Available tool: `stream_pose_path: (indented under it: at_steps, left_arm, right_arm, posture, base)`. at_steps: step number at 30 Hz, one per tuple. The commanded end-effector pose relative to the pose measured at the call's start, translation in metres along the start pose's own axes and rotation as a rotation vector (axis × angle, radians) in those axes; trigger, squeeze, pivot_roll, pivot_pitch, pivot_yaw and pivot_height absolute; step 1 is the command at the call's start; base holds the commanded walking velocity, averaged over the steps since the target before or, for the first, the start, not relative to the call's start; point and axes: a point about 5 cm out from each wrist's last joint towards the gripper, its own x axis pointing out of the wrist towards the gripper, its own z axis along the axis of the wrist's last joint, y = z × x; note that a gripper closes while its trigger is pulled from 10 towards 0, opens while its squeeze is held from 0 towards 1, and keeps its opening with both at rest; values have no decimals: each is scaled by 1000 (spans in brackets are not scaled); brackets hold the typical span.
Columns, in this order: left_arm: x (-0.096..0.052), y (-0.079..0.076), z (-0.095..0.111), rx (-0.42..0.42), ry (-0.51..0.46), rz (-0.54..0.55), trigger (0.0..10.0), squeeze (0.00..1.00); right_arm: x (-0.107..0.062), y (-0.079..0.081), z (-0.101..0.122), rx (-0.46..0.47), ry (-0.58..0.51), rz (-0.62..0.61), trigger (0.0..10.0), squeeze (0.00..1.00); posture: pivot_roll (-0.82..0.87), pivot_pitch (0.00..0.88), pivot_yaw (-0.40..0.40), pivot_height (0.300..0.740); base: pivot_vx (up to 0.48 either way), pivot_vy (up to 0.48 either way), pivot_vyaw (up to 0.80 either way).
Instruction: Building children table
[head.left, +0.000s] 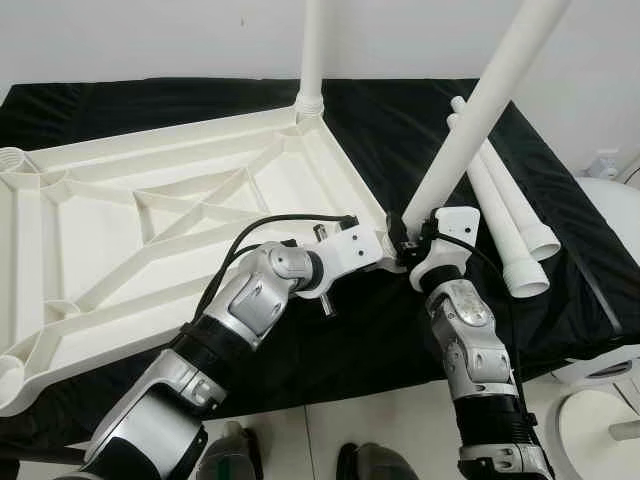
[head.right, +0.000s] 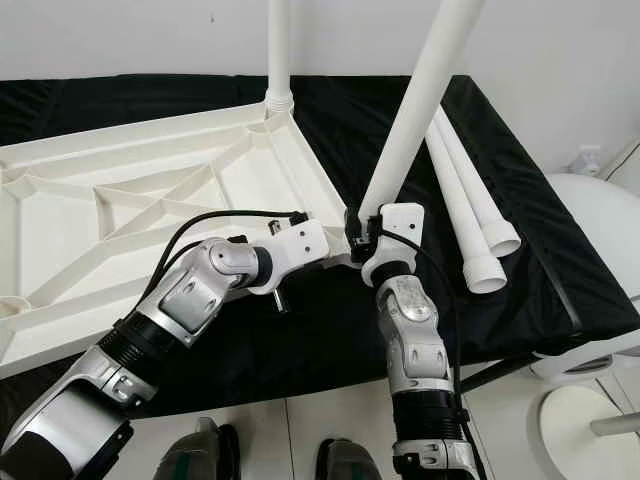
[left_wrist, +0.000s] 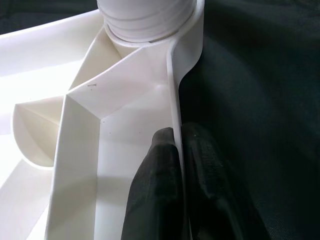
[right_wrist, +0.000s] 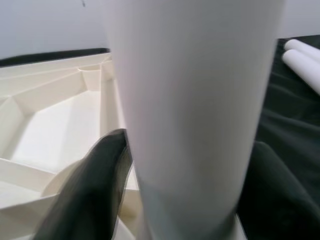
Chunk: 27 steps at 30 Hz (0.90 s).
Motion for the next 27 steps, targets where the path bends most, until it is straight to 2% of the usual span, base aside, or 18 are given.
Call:
stream_pose_path:
  at_steps: [1, 11, 12, 13, 14, 19, 27]
  left_arm:
    - [7, -11, 21, 65, -69, -45, 10000, 0]
    - [8, -11, 19, 81, -43, -45, 10000, 0]
    - [9, -10, 18, 81, -33, -43, 10000, 0]
    - [9, -10, 17, 73, -34, -51, 10000, 0]
    - [8, -11, 17, 57, -41, -65, 10000, 1000]
    - [6, -13, 19, 37, -61, -91, 10000, 1000]
    - [-2, -10, 19, 100, -63, -104, 10000, 1000]
  right_arm:
    - [3, 23, 8, 40, -44, 112, 10000, 1000]
    - [-2, 21, 11, 17, -61, 89, 10000, 1000]
    - [-3, 20, 11, 13, -60, 89, 10000, 573]
    - [-3, 20, 11, 1, -61, 90, 10000, 0]
    - [-4, 19, 11, 2, -60, 89, 10000, 0]
    - [-5, 17, 11, -2, -60, 78, 10000, 0]
    - [-6, 12, 10, -10, -59, 60, 10000, 0]
  posture:
    - [-34, 70, -37, 740]
    - [-37, 71, -36, 740]
    - [-37, 71, -36, 740]
    - [-37, 71, -35, 740]
    - [-37, 71, -35, 740]
    - [-36, 72, -34, 740]
    - [-36, 75, -31, 740]
  base:
    - [0, 0, 0]
    - [0, 0, 0]
    - [0, 0, 0]
    - [0, 0, 0]
    - [0, 0, 0]
    - [0, 0, 0]
    - [0, 0, 0]
